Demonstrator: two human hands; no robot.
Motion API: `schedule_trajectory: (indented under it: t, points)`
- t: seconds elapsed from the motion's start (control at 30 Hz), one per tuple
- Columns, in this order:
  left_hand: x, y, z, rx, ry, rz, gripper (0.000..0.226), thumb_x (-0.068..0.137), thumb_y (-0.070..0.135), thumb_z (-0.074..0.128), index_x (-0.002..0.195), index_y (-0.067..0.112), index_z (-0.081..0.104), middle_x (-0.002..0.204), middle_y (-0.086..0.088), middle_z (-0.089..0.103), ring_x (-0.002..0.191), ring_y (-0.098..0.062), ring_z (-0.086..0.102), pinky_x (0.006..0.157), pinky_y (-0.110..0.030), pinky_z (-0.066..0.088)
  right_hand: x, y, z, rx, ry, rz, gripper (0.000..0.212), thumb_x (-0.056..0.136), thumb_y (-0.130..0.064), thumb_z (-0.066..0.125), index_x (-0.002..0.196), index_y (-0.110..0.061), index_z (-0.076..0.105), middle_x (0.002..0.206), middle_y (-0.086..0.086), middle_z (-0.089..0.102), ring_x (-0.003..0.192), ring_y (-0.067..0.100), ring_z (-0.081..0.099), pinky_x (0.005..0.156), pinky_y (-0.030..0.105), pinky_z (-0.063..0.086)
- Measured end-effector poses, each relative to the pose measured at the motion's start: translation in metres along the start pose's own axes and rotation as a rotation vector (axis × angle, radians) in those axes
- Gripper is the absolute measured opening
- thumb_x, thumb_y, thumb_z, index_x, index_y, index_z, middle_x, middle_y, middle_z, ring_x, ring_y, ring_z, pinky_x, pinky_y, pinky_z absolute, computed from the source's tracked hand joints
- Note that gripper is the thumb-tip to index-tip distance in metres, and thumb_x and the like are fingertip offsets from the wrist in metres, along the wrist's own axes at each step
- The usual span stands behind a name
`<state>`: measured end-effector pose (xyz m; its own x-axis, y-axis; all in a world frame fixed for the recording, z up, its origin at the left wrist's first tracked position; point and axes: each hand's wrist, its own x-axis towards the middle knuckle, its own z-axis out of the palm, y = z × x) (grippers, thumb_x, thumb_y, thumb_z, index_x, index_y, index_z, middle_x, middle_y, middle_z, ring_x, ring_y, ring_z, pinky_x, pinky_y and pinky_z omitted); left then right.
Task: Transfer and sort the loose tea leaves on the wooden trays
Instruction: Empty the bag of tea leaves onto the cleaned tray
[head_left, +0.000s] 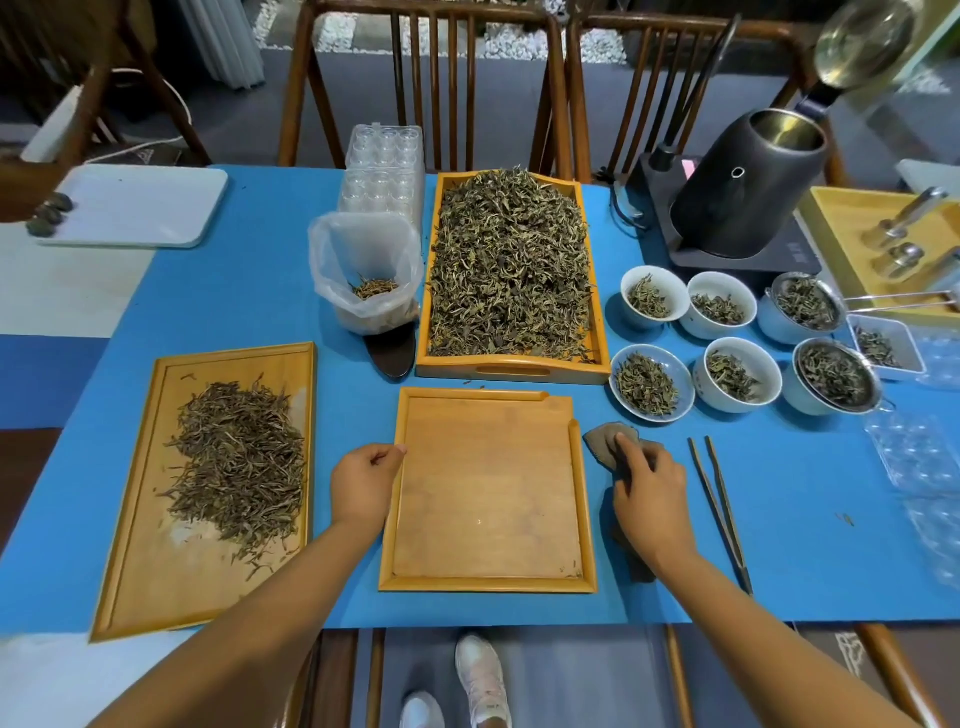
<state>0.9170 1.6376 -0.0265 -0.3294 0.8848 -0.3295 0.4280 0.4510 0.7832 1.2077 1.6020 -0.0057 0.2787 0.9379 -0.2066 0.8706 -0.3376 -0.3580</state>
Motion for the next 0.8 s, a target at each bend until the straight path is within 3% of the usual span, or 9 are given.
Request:
schedule_trajectory:
  t: [0.07, 0.17, 0.3, 0.43, 0.53, 0.6, 0.8]
  points:
    - [0.001, 0.003, -0.002, -0.032, 0.007, -0.021, 0.015, 0.088, 0.025, 0.062, 0.084, 0.012, 0.066, 0.076, -0.007, 0.062, 0.069, -0.018, 0.054, 0.059, -0.026, 0.040, 0.000, -0.002, -0.001, -0.052, 0.003, 0.010, 0.052, 0.089, -0.014, 0.051, 0.138, -0.021, 0.036, 0.132, 0.016, 0.042, 0.118, 0.032, 0.039, 0.094, 0.044, 0.041]
    - [0.006, 0.010, -0.008, -0.068, 0.030, -0.035, 0.023, 0.088, 0.025, 0.063, 0.099, 0.006, 0.068, 0.082, -0.004, 0.064, 0.073, -0.015, 0.057, 0.063, -0.025, 0.043, 0.003, -0.008, -0.005, -0.127, 0.041, 0.024, 0.048, 0.088, -0.020, 0.050, 0.135, -0.023, 0.038, 0.130, 0.014, 0.045, 0.116, 0.031, 0.042, 0.093, 0.043, 0.037]
    - [0.018, 0.025, -0.021, -0.067, 0.070, -0.028, 0.029, 0.088, 0.027, 0.064, 0.106, 0.005, 0.066, 0.093, -0.007, 0.063, 0.079, -0.017, 0.056, 0.067, -0.025, 0.040, 0.013, -0.025, -0.016, -0.144, 0.070, 0.015, 0.048, 0.090, -0.026, 0.048, 0.137, -0.022, 0.039, 0.130, 0.014, 0.047, 0.119, 0.032, 0.041, 0.094, 0.044, 0.035]
    - [0.031, 0.040, -0.038, -0.072, 0.095, 0.005, 0.031, 0.087, 0.028, 0.064, 0.111, 0.008, 0.062, 0.089, -0.007, 0.058, 0.074, -0.021, 0.056, 0.058, -0.026, 0.042, 0.028, -0.051, -0.030, -0.108, 0.073, -0.047, 0.051, 0.091, -0.027, 0.048, 0.140, -0.019, 0.037, 0.132, 0.014, 0.047, 0.122, 0.032, 0.040, 0.096, 0.044, 0.035]
    - [0.042, 0.049, -0.053, -0.041, 0.115, 0.032, 0.035, 0.085, 0.028, 0.066, 0.114, 0.011, 0.058, 0.093, -0.007, 0.054, 0.077, -0.025, 0.057, 0.064, -0.034, 0.049, 0.040, -0.075, -0.039, -0.015, 0.038, -0.159, 0.051, 0.092, -0.026, 0.048, 0.141, -0.018, 0.035, 0.135, 0.012, 0.046, 0.124, 0.030, 0.040, 0.099, 0.043, 0.035]
    - [0.050, 0.053, -0.062, -0.037, 0.134, 0.041, 0.037, 0.084, 0.027, 0.067, 0.115, 0.011, 0.056, 0.095, -0.006, 0.052, 0.077, -0.023, 0.055, 0.060, -0.030, 0.045, 0.048, -0.093, -0.042, 0.063, 0.009, -0.252, 0.051, 0.091, -0.021, 0.050, 0.140, -0.017, 0.036, 0.135, 0.010, 0.047, 0.124, 0.028, 0.041, 0.101, 0.039, 0.034]
    - [0.073, 0.062, -0.080, -0.059, 0.110, 0.052, 0.046, 0.079, 0.025, 0.073, 0.119, 0.011, 0.053, 0.110, -0.009, 0.055, 0.088, -0.023, 0.057, 0.068, -0.029, 0.041, 0.073, -0.145, -0.038, 0.183, -0.076, -0.380, 0.053, 0.092, -0.023, 0.050, 0.142, -0.020, 0.033, 0.137, 0.005, 0.045, 0.127, 0.021, 0.039, 0.103, 0.034, 0.033]
